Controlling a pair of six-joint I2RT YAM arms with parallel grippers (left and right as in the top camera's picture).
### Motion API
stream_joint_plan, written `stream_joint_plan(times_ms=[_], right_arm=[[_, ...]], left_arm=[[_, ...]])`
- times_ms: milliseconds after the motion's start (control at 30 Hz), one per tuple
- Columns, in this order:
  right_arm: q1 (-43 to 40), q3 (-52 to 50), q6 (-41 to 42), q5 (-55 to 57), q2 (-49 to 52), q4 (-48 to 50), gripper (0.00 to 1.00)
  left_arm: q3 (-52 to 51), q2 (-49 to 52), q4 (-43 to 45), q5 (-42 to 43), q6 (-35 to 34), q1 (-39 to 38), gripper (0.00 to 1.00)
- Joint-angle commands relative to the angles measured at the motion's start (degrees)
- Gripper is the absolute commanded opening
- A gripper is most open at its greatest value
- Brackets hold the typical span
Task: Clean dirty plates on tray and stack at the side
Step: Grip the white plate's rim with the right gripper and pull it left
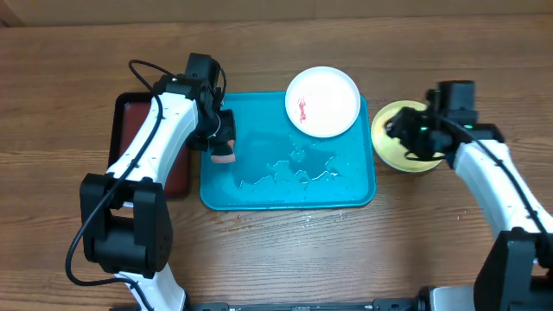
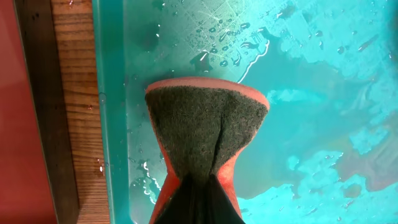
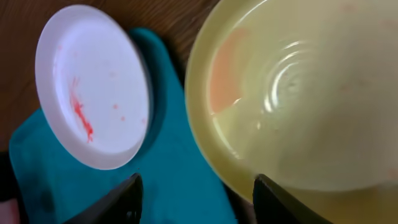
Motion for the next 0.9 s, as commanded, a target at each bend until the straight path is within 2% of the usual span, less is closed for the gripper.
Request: stream_joint_plan(times_ms=[0,100,200,700,867], right_arm=[[5.79,0.46,4.9,5.55,0.28,1.57,0.54],[9.03,-0.26,9.62,8.33,1.9,4.0,0.47],[10.84,-0.26,11.98,8.31,4.31,6.64,0.46],[15.5,-0.26,12.07,8.35,16.52,17.66,0.45],[17.18,-0.26,12.07,8.02,17.22,17.05,0.34]], left_arm=[[1.38,0.39,0.15,1.09,-0.59,-0.39,0.04],[1.38,0.39,0.0,1.09,-0.59,-0.39,0.04],[1.38,0.39,0.04,1.07,-0.57,-0.42,0.04],[1.36,0.39,0.02,1.07,-0.55,-0.39,0.04],[1.36,0.39,0.02,1.07,-0.55,-0.39,0.04]])
